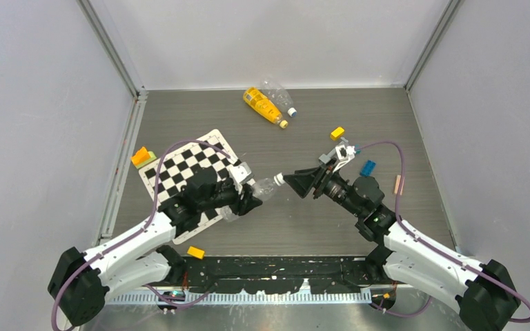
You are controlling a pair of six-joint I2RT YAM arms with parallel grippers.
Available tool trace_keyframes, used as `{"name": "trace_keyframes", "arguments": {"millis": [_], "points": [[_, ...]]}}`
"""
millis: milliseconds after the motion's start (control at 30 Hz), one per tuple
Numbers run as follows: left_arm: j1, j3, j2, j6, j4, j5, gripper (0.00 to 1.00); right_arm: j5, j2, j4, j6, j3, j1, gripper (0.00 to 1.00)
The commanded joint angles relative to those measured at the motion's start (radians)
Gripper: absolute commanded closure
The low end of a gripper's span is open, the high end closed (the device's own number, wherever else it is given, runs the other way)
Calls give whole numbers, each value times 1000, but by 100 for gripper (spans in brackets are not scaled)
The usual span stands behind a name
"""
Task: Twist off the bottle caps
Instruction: Unscrew the bottle cap from the plastic bottle.
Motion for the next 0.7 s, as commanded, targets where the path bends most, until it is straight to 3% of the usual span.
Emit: {"name": "trace_keyframes", "arguments": {"millis": [0,100,367,667], "points": [[-46,-40,-60,83,70,-251,100,164,11,-155,133,98,-2,24],[-111,-66,-85,137,111,-363,100,148,60,-208,218,154,-3,24],[-175,-115,-114,190,189,-488,100,-42,229,-197,282,248,-2,45],[-176,-149,-145,178,233,-505,100,-69,267,-204,281,265,-4,45]]}}
